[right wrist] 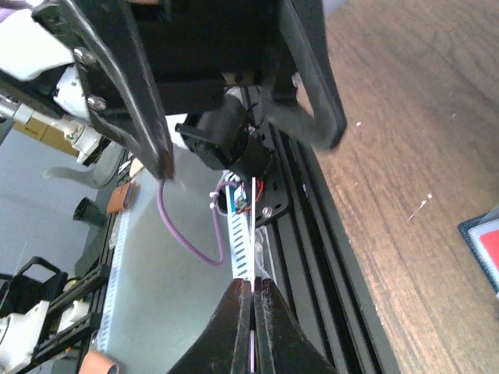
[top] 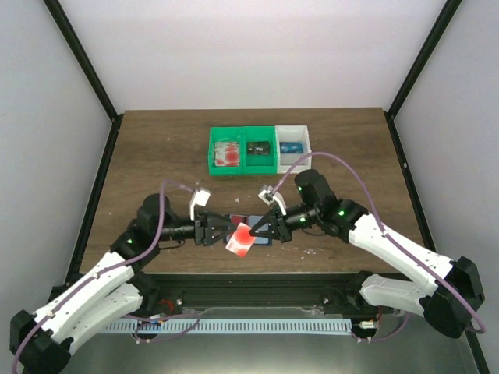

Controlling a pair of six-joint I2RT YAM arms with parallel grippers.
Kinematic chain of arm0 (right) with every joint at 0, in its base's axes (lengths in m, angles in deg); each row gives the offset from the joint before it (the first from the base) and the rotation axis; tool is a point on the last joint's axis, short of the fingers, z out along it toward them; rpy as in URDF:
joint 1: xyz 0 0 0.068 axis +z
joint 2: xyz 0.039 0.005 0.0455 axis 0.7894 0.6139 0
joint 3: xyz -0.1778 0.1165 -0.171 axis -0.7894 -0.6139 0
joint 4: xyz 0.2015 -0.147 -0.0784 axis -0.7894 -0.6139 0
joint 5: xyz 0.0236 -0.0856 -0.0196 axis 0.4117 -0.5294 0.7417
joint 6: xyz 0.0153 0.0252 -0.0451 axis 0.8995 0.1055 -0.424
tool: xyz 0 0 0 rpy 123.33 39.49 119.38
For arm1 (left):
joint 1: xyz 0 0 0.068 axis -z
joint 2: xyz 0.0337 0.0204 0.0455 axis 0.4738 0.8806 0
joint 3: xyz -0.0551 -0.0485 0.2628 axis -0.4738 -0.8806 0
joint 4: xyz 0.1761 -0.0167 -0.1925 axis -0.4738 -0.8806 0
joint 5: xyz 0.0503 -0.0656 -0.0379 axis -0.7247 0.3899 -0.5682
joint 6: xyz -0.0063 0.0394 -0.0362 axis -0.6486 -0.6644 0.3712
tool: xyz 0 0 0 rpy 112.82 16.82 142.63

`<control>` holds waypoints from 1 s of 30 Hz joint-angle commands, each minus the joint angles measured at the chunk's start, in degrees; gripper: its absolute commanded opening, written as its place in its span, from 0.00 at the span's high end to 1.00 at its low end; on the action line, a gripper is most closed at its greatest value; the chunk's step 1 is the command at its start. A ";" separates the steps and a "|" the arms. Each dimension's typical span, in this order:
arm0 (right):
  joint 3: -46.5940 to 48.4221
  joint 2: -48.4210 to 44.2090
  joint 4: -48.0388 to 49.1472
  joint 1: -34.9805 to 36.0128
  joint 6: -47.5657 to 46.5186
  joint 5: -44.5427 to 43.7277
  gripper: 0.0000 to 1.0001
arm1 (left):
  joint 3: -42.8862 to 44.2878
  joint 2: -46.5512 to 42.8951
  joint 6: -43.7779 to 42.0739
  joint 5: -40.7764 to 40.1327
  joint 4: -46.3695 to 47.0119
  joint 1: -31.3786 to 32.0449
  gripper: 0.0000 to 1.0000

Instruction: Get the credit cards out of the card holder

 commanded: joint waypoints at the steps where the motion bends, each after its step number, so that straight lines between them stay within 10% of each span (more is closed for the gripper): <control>1: -0.33 0.74 6.47 0.32 5.18 -3.96 0.99 | 6.94 -4.40 -3.28 -17.66 -11.66 -1.40 0.27; 5: -0.15 3.22 12.86 -0.95 11.36 -11.01 1.00 | 12.91 -9.02 -6.44 -35.23 -20.14 -1.58 0.00; 15: 7.74 17.88 27.14 -3.75 27.57 -34.06 1.00 | 10.40 -18.38 -12.38 -51.44 -23.63 -1.57 0.00; 30: 34.28 47.24 28.65 -6.22 31.68 -48.73 0.99 | 9.12 -22.74 -13.04 -53.61 -23.33 -1.70 0.00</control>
